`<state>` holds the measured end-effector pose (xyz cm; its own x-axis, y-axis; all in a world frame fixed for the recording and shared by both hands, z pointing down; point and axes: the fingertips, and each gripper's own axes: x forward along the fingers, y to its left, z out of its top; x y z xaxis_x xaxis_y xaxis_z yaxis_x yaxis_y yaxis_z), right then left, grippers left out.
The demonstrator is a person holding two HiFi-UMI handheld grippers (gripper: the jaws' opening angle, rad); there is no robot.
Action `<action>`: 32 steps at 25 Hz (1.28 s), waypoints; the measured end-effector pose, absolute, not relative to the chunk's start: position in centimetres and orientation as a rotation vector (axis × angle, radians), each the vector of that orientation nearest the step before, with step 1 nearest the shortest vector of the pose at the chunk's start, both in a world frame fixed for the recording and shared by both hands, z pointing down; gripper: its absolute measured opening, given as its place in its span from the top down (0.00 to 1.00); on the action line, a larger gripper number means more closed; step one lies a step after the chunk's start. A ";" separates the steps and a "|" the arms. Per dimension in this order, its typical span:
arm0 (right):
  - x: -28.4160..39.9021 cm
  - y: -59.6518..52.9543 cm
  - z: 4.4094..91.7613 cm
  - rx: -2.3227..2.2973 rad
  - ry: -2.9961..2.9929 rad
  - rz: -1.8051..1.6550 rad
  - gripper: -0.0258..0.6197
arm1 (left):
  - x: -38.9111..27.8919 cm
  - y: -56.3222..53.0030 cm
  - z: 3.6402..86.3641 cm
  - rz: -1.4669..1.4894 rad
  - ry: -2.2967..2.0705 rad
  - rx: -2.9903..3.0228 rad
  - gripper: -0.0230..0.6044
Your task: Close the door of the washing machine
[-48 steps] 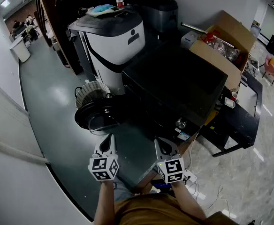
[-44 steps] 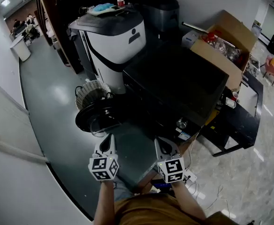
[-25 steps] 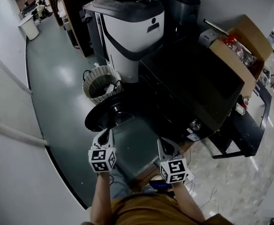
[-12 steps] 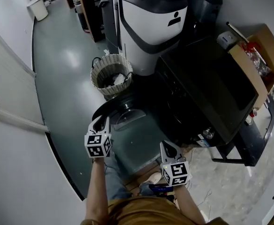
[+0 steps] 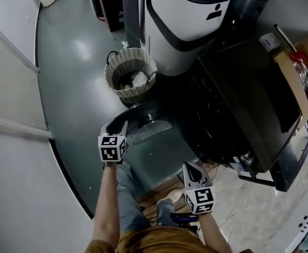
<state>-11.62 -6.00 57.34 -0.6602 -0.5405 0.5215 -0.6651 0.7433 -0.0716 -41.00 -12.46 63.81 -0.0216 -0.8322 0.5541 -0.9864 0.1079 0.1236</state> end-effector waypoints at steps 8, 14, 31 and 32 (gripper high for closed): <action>-12.5 -7.0 59.6 0.911 -2.407 0.383 0.94 | -42.4 -14.6 67.4 0.458 -1.838 1.774 0.65; -13.9 -7.3 61.1 0.885 -2.386 0.406 0.94 | -42.7 -15.8 68.9 0.445 -1.771 1.799 0.61; -13.3 -6.7 61.2 0.877 -2.380 0.410 0.94 | -42.6 -15.6 69.2 0.469 -1.742 1.785 0.61; -13.2 -6.7 61.2 0.877 -2.381 0.409 0.94 | -42.6 -15.5 69.3 0.469 -1.743 1.782 0.61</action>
